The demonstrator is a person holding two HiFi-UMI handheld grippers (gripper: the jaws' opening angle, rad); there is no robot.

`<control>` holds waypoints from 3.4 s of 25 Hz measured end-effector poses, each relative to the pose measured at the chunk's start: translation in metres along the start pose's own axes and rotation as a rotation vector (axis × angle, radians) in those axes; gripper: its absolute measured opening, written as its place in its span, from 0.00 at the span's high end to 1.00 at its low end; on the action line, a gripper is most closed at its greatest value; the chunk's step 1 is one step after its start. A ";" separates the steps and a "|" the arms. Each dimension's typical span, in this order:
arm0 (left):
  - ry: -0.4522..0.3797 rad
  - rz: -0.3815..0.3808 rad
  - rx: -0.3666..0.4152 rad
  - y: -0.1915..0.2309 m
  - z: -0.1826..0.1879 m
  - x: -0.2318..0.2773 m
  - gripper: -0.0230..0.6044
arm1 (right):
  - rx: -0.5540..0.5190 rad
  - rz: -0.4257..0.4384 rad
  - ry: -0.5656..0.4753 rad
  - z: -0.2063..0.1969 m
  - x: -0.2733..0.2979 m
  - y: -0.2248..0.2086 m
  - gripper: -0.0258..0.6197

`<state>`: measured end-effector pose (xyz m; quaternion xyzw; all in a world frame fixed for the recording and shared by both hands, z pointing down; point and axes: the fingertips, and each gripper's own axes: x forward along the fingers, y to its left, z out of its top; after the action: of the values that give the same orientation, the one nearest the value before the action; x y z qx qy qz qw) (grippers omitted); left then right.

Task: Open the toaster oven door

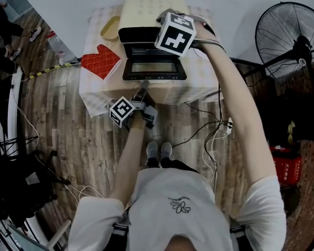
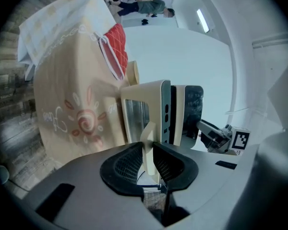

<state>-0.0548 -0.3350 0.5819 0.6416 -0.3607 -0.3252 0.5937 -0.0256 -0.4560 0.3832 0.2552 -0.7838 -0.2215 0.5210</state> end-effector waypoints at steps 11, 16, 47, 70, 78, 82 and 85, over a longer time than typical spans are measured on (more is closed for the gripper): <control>0.001 -0.013 -0.016 0.010 -0.006 -0.006 0.85 | 0.003 0.004 -0.001 0.001 -0.002 -0.001 0.72; 0.007 0.013 -0.026 0.025 -0.010 -0.011 0.86 | 0.006 0.005 -0.005 0.000 -0.001 0.000 0.72; -0.012 0.153 -0.123 0.094 -0.023 -0.016 0.93 | 0.071 0.051 -0.022 -0.007 0.003 0.008 0.72; -0.113 0.187 0.201 0.008 0.037 -0.058 0.88 | 0.278 -0.206 -0.238 -0.011 -0.048 0.004 0.79; -0.216 0.066 0.827 -0.187 0.085 -0.039 0.88 | 0.537 -0.378 -0.498 -0.018 -0.142 0.002 0.81; -0.240 0.016 1.176 -0.261 0.055 -0.041 0.90 | 0.687 -0.461 -0.622 -0.032 -0.181 0.026 0.81; -0.285 0.000 1.415 -0.292 0.026 -0.052 0.93 | 0.741 -0.526 -0.677 -0.038 -0.202 0.047 0.81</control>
<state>-0.0819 -0.2941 0.2880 0.8238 -0.5588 -0.0941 -0.0172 0.0680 -0.2952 0.2831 0.5223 -0.8427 -0.1232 0.0434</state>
